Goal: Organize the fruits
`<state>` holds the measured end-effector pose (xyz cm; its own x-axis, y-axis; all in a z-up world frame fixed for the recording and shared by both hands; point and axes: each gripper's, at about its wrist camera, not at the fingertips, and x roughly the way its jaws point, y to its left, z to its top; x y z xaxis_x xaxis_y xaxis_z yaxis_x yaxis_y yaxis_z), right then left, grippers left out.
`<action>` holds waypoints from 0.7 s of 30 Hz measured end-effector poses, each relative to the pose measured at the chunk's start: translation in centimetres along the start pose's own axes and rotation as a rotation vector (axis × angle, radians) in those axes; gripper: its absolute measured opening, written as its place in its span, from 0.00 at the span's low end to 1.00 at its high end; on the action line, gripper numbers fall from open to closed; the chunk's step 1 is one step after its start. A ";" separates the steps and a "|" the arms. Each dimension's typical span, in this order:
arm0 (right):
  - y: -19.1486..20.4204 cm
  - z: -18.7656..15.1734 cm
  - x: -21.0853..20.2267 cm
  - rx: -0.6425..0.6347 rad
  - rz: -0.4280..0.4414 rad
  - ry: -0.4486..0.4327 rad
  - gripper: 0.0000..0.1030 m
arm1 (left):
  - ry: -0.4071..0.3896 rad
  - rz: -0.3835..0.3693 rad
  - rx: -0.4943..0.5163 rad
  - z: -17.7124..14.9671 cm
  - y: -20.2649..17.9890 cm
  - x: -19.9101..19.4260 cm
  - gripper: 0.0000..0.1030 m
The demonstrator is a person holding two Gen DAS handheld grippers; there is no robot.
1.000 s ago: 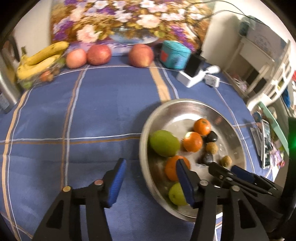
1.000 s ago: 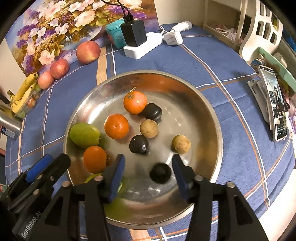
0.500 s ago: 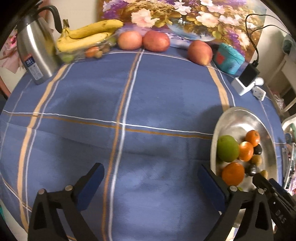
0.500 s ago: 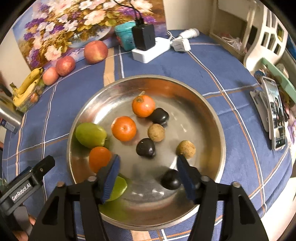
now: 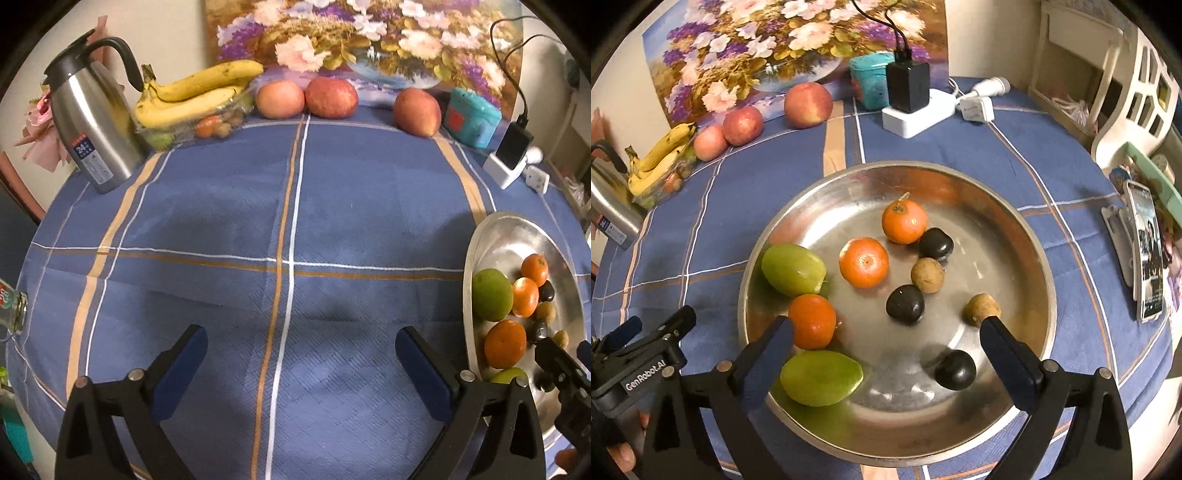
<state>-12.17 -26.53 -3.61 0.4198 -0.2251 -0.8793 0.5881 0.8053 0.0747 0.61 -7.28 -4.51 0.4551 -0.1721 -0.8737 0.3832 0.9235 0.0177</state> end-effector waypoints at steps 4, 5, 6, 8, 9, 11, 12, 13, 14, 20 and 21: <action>0.2 -0.1 -0.3 -0.002 0.013 -0.026 0.98 | -0.042 0.028 0.020 -0.2 0.4 -0.5 1.00; 0.3 -0.2 -0.3 -0.005 0.012 -0.030 0.98 | -0.050 0.028 0.020 -0.3 0.6 -0.6 1.00; 0.5 -0.2 -0.3 -0.011 0.010 -0.033 0.98 | -0.053 0.025 0.018 -0.3 0.8 -0.7 1.00; 0.7 -0.4 -0.3 -0.022 0.010 -0.036 0.98 | -0.058 0.002 0.007 -0.5 1.2 -1.0 1.00; 0.8 -0.5 -0.3 -0.027 0.012 -0.035 0.98 | -0.058 -0.013 0.006 -0.6 1.3 -1.1 1.00; 1.1 -0.6 -0.2 -0.037 0.017 -0.032 0.98 | -0.060 -0.017 0.016 -0.8 1.2 -1.3 1.00; 1.3 -0.7 -0.2 -0.044 0.018 -0.032 0.98 | -0.062 -0.004 0.029 -0.9 1.1 -1.5 1.00; 1.4 -0.8 -0.2 -0.051 0.017 -0.033 0.98 | -0.067 0.021 0.047 -0.9 1.0 -1.6 1.00; 1.5 -0.9 -0.2 -0.057 0.017 -0.034 0.98 | -0.072 0.042 0.064 -1.0 0.8 -1.7 1.00; 1.5 -1.6 -0.8 -0.056 0.027 -0.039 0.98 | -0.095 0.145 0.120 -1.7 0.1 -2.4 1.00; 1.4 -1.7 -1.1 -0.052 0.030 -0.042 0.98 | -0.101 0.157 0.121 -1.7 0.1 -2.6 1.00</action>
<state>-12.95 -24.21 -3.36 0.4661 -0.2224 -0.8563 0.5383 0.8394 0.0750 -1.92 -6.13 -3.09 0.5923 -0.0686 -0.8028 0.3921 0.8950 0.2128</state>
